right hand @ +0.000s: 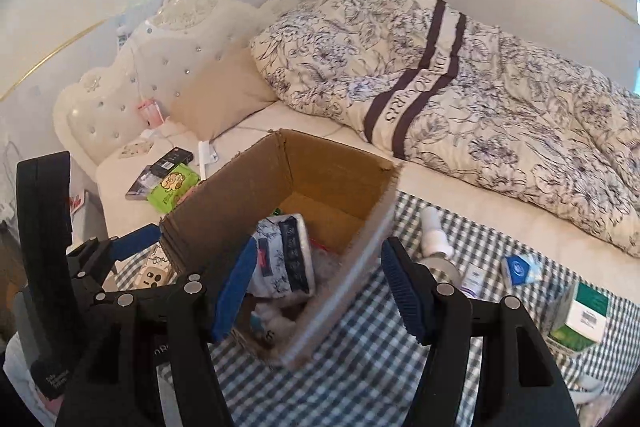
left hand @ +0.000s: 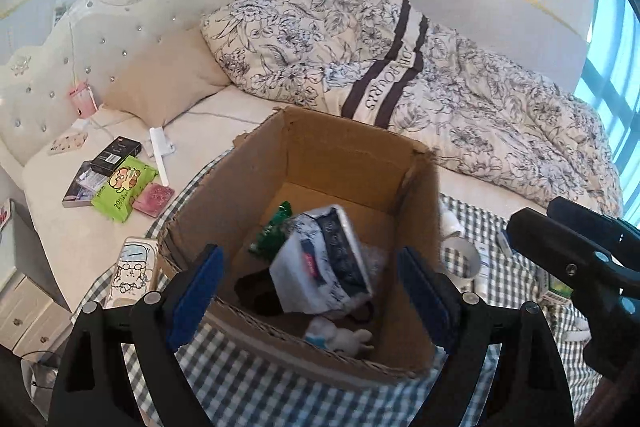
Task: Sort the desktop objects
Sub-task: 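Open both tools to drop the packet and the tissue pack into the box, then move both tools back over the bead bracelet and white bag on the cloth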
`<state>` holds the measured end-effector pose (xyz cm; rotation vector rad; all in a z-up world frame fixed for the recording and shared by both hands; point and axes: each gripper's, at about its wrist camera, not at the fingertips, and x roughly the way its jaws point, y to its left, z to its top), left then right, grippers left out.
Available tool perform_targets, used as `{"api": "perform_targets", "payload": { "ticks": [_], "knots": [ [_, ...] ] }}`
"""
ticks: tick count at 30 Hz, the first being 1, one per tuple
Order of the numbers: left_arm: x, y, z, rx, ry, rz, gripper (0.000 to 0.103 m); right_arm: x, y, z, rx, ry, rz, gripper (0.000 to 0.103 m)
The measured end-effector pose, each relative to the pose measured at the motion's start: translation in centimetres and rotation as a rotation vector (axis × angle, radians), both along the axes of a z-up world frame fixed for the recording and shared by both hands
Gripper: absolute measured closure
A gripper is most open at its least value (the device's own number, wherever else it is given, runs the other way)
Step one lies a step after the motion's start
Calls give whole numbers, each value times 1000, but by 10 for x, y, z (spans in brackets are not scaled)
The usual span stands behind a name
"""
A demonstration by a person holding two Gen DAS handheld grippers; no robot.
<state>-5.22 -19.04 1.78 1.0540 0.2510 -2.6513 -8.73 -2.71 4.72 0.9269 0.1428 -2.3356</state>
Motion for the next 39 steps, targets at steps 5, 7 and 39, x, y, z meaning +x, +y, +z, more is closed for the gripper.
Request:
{"api": "perform_targets", "payload": {
  "ticks": [5,7,39],
  "knots": [
    [5,26,9,-8,10,-25,12,5,36,1,13,0,-44,39],
    [5,37,10,-11,11,-39,12,6,56,-1,12,-7,-72,39],
    [-1,236,-81,49,-75,-245,5,17,303,-110,118,-162,-471,39]
  ]
}}
